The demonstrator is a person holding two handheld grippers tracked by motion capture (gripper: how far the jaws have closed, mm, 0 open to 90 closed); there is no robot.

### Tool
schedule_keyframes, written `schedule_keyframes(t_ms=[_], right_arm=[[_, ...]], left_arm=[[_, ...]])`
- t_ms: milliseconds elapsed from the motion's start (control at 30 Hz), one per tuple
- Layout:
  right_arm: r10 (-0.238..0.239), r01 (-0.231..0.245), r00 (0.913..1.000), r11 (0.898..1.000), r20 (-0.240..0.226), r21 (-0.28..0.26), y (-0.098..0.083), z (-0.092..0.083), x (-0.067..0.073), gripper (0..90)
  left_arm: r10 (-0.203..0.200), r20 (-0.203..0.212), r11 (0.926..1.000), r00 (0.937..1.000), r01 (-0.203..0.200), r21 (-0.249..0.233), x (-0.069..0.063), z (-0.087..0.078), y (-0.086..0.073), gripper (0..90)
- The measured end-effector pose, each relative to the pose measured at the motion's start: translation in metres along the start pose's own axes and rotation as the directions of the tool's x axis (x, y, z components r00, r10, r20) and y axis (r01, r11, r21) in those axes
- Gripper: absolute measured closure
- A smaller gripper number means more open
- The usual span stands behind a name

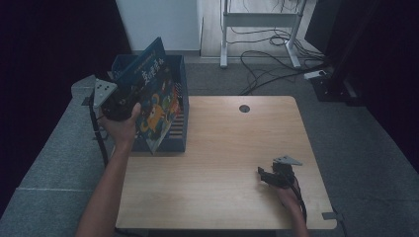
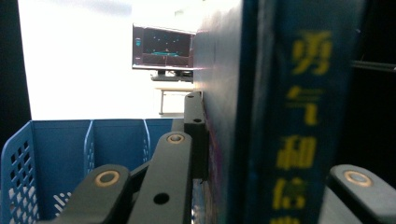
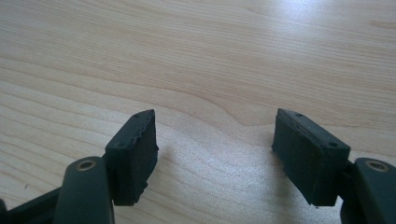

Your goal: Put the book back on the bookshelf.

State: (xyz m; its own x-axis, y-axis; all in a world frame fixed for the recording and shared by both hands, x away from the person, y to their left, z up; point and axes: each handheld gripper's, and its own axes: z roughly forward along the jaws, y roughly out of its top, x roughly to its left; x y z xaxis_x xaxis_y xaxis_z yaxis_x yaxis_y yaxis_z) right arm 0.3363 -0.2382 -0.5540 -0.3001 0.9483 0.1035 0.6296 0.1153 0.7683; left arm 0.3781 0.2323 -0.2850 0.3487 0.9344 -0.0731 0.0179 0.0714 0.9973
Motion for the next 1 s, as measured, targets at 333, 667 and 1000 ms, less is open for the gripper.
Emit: schedule_keyframes(t_ms=[333, 667, 1000], right_arm=[[-0.006, 0.006, 1.0000, 1.000, 0.008, 0.002, 0.000, 0.000, 0.001, 29.6], [-0.012, 0.012, 0.9999, 1.000, 0.012, 0.005, 0.000, 0.000, 0.002, 29.5], [-0.010, 0.010, 0.9999, 1.000, 0.013, 0.002, 0.000, 0.001, 0.002, 29.5]], left_arm=[[-0.041, -0.036, 0.9991, 0.9985, 0.041, 0.007, 0.007, 0.015, -0.003, 81.9], [0.008, -0.090, 1.0000, 0.9959, -0.008, 0.003, 0.006, 0.035, -0.007, 82.0], [-0.021, -0.100, 0.9996, 0.9947, 0.023, 0.019, 0.006, 0.055, -0.018, 81.9]])
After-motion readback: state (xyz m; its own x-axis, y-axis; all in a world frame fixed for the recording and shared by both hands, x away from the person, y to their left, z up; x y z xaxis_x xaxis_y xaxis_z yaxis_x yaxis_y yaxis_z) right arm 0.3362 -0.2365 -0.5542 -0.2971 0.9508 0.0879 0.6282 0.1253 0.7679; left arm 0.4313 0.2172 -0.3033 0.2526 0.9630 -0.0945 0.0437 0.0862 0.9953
